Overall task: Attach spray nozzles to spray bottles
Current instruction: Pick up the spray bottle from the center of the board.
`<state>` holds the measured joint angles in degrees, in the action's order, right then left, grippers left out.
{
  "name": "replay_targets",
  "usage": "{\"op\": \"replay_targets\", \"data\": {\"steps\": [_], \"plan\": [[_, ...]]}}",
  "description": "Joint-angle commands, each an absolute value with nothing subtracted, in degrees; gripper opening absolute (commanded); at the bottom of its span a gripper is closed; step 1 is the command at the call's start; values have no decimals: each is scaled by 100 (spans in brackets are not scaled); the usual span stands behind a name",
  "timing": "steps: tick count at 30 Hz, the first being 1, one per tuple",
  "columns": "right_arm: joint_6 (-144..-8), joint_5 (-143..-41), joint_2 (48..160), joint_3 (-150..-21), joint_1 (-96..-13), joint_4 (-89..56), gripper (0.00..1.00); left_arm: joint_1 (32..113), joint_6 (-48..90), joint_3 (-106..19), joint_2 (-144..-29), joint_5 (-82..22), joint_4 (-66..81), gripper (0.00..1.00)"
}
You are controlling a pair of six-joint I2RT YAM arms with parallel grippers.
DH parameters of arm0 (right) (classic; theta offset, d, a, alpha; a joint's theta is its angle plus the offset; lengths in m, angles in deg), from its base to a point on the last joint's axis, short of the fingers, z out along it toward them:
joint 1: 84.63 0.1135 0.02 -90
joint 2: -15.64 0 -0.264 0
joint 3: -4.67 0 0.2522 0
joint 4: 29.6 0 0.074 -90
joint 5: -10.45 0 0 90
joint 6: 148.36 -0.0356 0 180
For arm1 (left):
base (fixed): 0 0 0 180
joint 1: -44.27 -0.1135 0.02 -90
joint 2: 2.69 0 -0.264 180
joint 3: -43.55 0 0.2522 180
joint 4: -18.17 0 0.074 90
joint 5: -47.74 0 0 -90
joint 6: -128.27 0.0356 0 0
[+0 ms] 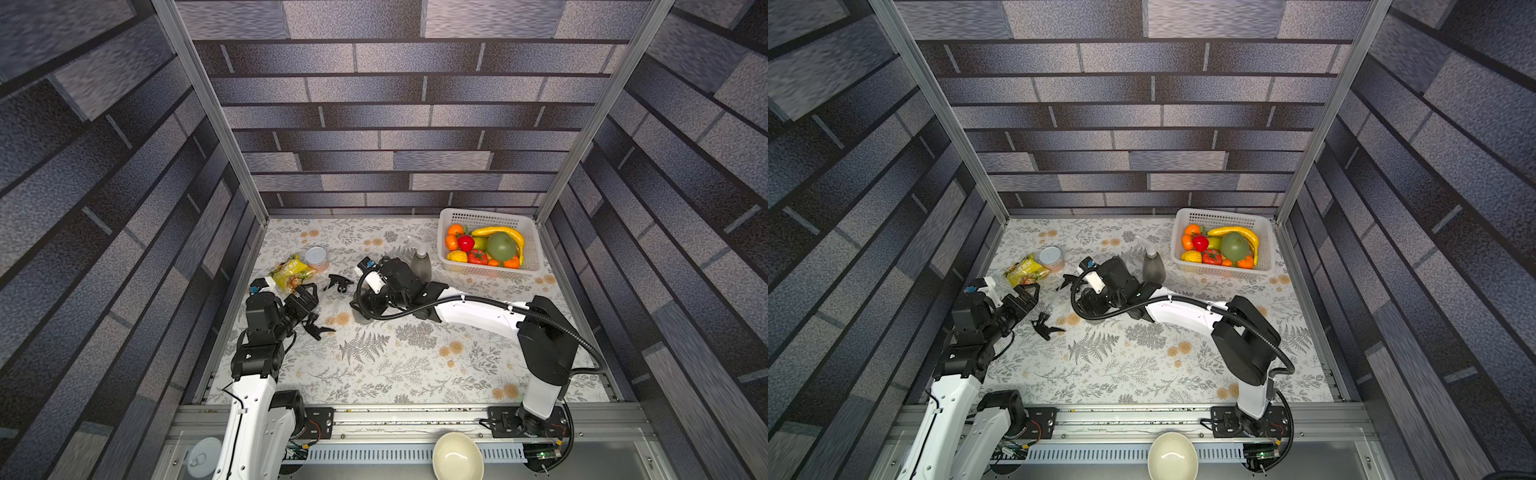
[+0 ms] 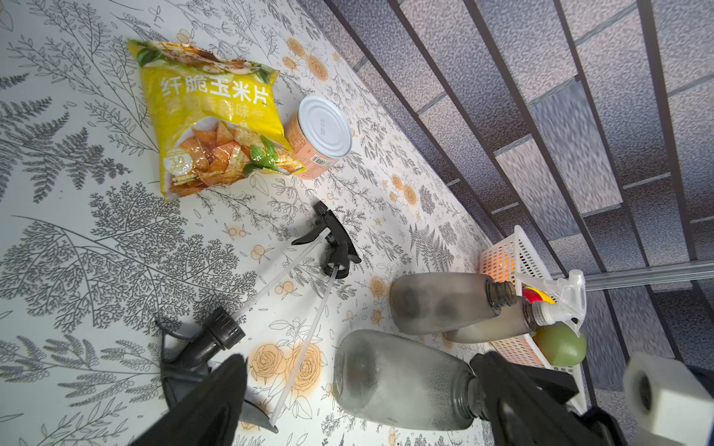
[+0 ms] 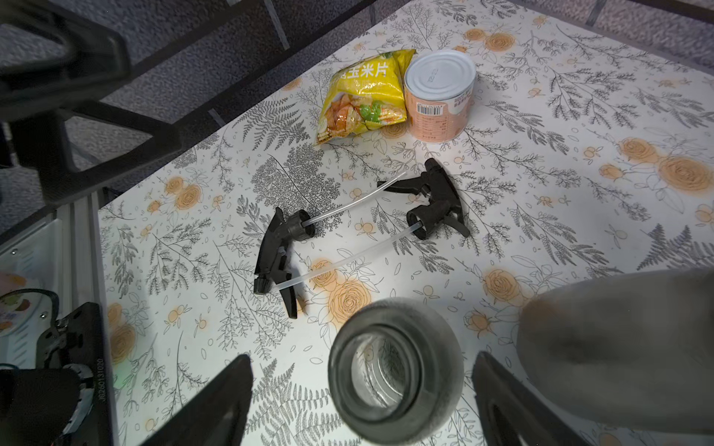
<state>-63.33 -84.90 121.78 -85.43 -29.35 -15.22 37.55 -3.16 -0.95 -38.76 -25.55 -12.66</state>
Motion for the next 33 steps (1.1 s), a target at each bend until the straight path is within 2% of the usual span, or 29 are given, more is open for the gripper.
{"op": "replay_targets", "data": {"steps": [1, 17, 27, 33], "plan": [[-6179, -8253, 12492, -8838, -2904, -1558, 89, 3777, -408, -7, -3776, -2383, -1058, 97], [-6153, -7927, 12855, -8774, -2904, -1919, 60, 3720, -444, -10, -3813, -2232, -905, 97], [-6336, -8015, 12240, -8477, -2903, -2010, 56, 3827, -430, -40, -3872, -2143, -750, 96], [-6315, -8160, 11493, -8518, -2930, -1503, 55, 4328, -297, -80, -3890, -2133, -464, 97]]}}
